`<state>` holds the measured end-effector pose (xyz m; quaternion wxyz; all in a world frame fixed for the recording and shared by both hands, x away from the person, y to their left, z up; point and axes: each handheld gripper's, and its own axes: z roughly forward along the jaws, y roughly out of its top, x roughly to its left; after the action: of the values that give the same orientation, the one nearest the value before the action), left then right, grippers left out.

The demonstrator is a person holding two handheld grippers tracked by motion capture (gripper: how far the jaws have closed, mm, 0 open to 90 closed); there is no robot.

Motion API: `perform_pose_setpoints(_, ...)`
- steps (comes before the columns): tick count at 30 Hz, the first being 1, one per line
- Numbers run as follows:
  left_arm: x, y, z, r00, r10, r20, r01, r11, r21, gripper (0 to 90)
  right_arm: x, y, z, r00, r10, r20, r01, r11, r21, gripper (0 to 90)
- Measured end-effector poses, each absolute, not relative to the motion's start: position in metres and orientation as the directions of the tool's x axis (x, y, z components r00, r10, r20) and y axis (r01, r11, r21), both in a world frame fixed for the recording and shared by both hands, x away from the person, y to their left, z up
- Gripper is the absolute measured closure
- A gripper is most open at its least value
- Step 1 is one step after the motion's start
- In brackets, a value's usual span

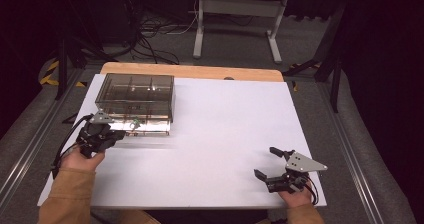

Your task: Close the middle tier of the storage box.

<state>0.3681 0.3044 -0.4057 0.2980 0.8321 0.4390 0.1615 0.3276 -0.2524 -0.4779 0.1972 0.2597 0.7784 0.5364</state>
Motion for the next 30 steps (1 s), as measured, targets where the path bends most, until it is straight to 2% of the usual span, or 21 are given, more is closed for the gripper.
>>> perform_pose_setpoints(30, 0.381, 0.317, -0.428, 0.536, 0.843, -0.029, 0.699, -0.425, 0.575, 89.8, 0.328, -0.252, -0.478, -0.787, 0.616, -0.031, 0.190, 0.290, 0.938, 5.1)
